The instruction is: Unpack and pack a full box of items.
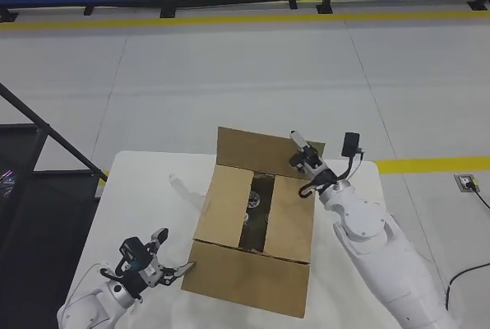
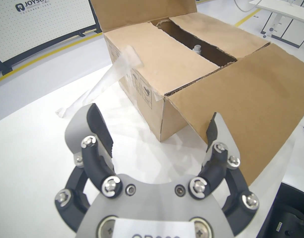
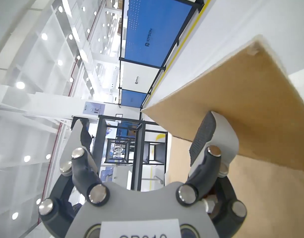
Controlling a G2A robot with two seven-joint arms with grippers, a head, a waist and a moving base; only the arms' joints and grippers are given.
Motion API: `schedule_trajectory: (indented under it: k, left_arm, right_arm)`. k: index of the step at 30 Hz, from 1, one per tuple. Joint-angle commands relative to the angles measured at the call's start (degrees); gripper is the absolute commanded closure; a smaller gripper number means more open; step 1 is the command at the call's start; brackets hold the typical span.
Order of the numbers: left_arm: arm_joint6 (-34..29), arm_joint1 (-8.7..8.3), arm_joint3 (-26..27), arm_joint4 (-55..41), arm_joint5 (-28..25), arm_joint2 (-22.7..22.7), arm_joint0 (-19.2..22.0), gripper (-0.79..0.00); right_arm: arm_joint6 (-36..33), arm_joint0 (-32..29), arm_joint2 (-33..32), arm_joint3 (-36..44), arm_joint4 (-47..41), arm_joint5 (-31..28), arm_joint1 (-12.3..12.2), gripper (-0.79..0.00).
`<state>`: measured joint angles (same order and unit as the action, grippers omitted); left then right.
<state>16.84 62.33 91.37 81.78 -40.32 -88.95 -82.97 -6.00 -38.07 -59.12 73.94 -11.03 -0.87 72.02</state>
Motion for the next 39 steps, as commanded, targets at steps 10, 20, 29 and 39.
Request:
schedule_trajectory:
  k: [10, 20, 29, 39]
  left_arm:
    - [0.06, -0.30, -0.07, -0.31, 0.22, -0.10, -0.38, -0.785]
    - [0.94, -0.42, 0.38, -0.07, 1.76, 0.39, -0.53, -0.785]
    - [2.38, -0.26, -0.14, -8.00, 8.93, -3.78, -1.98, -0.785]
    - [-4.65, 1.49, -7.11, -6.39, 20.41, 5.33, 6.55, -0.785]
  right_arm:
    - [2.47, 12.06, 6.46, -23.63, -3.82, -0.59, 5.17, -0.785]
    - [-5.91, 11.95, 3.56, -25.39, -9.24, -8.22, 6.02, -0.785]
    - [-28.90, -2.14, -3.12, -0.52, -7.06, -1.52, 1.74, -0.785]
    - [-32.92, -12.03, -5.75, 12.49, -0.26, 5.70, -0.32, -0.785]
